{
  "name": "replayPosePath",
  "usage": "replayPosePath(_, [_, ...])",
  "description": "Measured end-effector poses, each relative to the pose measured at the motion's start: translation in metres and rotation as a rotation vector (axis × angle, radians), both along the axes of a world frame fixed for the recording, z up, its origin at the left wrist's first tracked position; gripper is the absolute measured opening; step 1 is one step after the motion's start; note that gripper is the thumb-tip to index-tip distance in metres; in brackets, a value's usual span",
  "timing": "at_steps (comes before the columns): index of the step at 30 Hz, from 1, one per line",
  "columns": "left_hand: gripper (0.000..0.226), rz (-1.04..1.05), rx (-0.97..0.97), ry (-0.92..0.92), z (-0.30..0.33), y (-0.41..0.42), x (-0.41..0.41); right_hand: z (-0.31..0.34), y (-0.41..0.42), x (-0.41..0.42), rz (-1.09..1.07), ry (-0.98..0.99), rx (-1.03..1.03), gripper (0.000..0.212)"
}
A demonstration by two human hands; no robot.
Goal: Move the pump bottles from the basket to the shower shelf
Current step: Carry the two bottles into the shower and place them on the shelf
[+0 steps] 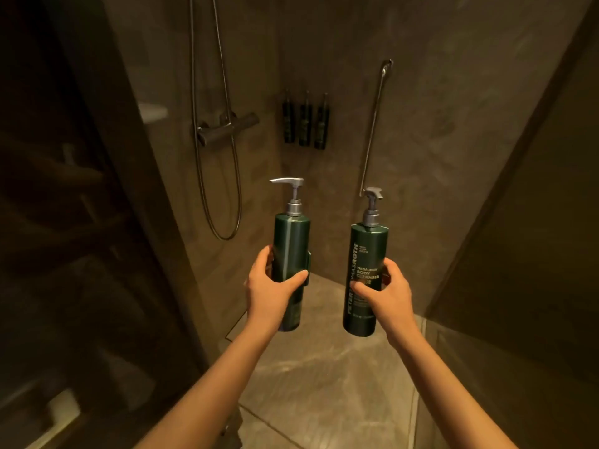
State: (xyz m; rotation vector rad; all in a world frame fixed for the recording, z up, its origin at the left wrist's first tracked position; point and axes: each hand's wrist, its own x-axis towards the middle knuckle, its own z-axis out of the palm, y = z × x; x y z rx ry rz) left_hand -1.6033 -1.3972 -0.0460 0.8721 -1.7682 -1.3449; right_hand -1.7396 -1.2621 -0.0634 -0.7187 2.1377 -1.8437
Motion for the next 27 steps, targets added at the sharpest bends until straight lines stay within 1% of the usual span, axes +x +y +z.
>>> replayPosePath(3, [0.084, 0.012, 0.018, -0.003, 0.024, -0.034, -0.053, 0.019, -0.032, -0.054, -0.008, -0.041, -0.028, 0.052])
replayPosePath(7, [0.083, 0.061, 0.013, 0.034, 0.049, -0.072, -0.107, 0.040, -0.077, -0.114, 0.032, -0.044, -0.030, 0.051])
replayPosePath(9, [0.080, 0.090, -0.010, 0.029, 0.052, -0.090, -0.125, 0.050, -0.099, -0.137, 0.077, -0.010, -0.028, 0.052])
replayPosePath(15, [0.083, 0.150, -0.016, 0.008, 0.047, -0.153, -0.182, 0.066, -0.171, -0.202, 0.186, 0.092, -0.028, 0.057])
replayPosePath(21, [0.084, 0.227, -0.028, 0.033, 0.041, -0.227, -0.236, 0.064, -0.261, -0.269, 0.276, 0.131, -0.023, 0.063])
replayPosePath(27, [0.078, 0.331, -0.044, 0.047, 0.060, -0.309, -0.281, 0.068, -0.366, -0.324, 0.399, 0.116, -0.020, 0.065])
